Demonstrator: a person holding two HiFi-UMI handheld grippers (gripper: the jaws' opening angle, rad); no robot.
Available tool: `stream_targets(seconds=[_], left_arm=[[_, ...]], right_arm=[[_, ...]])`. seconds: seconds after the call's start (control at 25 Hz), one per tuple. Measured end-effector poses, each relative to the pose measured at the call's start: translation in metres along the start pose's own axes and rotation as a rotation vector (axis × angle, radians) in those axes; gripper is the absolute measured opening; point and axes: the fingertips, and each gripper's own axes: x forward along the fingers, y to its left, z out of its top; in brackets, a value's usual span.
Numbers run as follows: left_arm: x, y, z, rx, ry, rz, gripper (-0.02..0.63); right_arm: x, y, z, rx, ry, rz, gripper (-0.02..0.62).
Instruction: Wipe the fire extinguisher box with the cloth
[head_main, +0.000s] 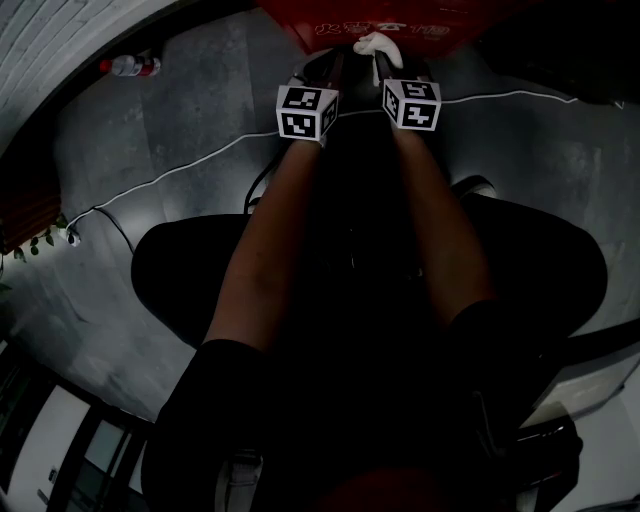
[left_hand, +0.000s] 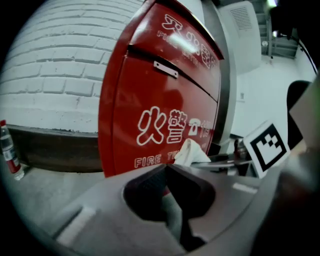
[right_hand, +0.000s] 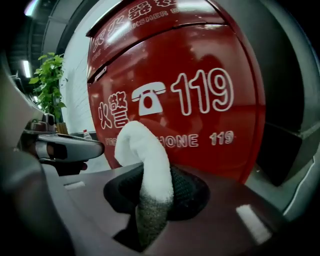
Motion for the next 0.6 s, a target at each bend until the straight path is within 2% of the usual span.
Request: stream_targets(seconds=[0.2,0.44,0.52,0.6], left_arm=[[0.021,-0.018,-0.001,0.109,-0.004,-0.018,0.003],[0.029,-0.042,0.016,0.126,-0.033,-0.065,0.003],[0.027,-0.043,0.022,0.123,-0.043,-0.063,0.003],[0.025,-0.037,0.025,0.127,-0.058,-0.046,0.003]], right_arm=[[-0.023,-0.062,-0.006,0.072,-0.001,-0.122,0.100],[-0.048,-0.134,-0.011,0.172,-0.003,-0.279,0.099],[-0.054,-0.150,-0.010,0.208,-0.004,-0.311,0.098],[-0.057,-0.155,-0.009,0.200,0.002,-0.317,0.098]])
